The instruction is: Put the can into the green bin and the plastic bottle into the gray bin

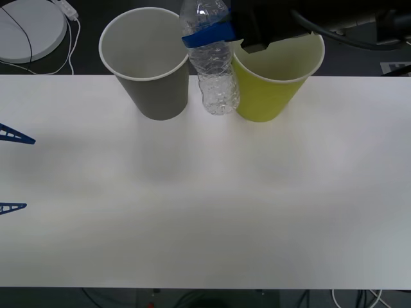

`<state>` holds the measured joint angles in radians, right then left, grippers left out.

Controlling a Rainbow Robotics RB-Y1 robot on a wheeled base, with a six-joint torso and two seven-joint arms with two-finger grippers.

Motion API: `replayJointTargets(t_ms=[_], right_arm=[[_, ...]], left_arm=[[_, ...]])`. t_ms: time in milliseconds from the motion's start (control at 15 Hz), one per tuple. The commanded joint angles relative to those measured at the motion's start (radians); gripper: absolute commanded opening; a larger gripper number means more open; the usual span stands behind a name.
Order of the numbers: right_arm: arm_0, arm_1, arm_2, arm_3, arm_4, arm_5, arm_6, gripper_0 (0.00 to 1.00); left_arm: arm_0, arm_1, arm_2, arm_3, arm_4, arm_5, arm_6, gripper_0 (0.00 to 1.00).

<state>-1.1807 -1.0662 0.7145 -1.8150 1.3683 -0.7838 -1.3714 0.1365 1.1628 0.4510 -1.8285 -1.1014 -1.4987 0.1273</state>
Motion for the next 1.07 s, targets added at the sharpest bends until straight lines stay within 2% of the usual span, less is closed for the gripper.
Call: replayJointTargets(t_ms=[67, 267, 600, 800, 1067], right_arm=[[-0.093, 0.022, 0.085, 0.077, -0.034, 0.000, 0.000, 0.00], [-0.214, 0.057, 0.174, 0.197, -0.098, -0.029, 0.002, 0.00], [-0.356, 0.206, 0.177, 0.476, -0.107, -0.193, 0.000, 0.00], [-0.439, 0.308, 0.178, 0.651, -0.060, -0.273, 0.000, 0.00], [-0.482, 0.387, 0.186, 0.715, 0.064, -0.299, -0.084, 0.00]], left_arm=[[0.000, 0.000, 0.000, 0.000, 0.000, 0.000, 0.000, 1.00], [0.000, 0.000, 0.000, 0.000, 0.000, 0.000, 0.000, 1.00], [0.000, 0.000, 0.000, 0.000, 0.000, 0.000, 0.000, 1.00], [0.000, 0.000, 0.000, 0.000, 0.000, 0.000, 0.000, 1.00], [0.000, 0.000, 0.000, 0.000, 0.000, 0.000, 0.000, 1.00]])
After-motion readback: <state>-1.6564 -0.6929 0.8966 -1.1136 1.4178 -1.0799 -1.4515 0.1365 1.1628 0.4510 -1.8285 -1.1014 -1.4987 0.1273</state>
